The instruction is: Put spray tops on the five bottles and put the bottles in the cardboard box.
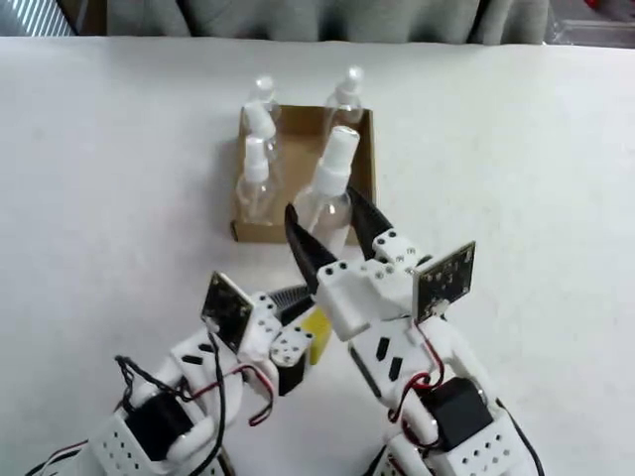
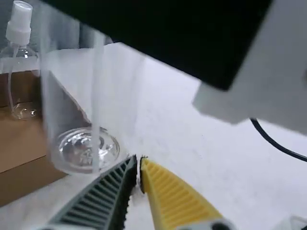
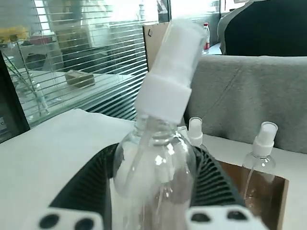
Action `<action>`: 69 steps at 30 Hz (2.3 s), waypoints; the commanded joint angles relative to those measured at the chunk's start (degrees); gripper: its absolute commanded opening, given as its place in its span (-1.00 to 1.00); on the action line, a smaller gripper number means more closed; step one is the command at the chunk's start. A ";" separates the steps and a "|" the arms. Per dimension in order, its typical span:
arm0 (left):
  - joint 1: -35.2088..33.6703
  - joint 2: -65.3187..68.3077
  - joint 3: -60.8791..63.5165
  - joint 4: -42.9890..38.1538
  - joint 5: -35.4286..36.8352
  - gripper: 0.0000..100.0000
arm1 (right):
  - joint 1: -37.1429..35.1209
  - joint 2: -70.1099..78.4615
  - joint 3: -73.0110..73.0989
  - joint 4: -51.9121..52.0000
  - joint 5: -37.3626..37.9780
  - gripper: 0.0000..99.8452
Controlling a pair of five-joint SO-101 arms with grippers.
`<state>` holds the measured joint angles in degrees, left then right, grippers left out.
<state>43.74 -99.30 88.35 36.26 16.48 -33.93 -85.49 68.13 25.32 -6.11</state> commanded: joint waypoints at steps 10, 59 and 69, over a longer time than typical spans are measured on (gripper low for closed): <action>-4.79 -0.66 1.93 -2.55 -0.88 -0.96 | -0.75 -0.92 -5.27 14.11 -0.62 -0.97; -48.66 -0.31 8.88 9.23 -20.48 -0.96 | 16.40 65.80 -18.20 -37.93 1.14 -0.97; -48.48 -0.31 8.88 9.23 -21.10 -0.96 | 19.82 81.10 -24.09 -47.69 1.32 -0.97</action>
<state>-4.53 -99.30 97.41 45.41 -4.00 -14.86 -6.37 47.30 -16.09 -4.35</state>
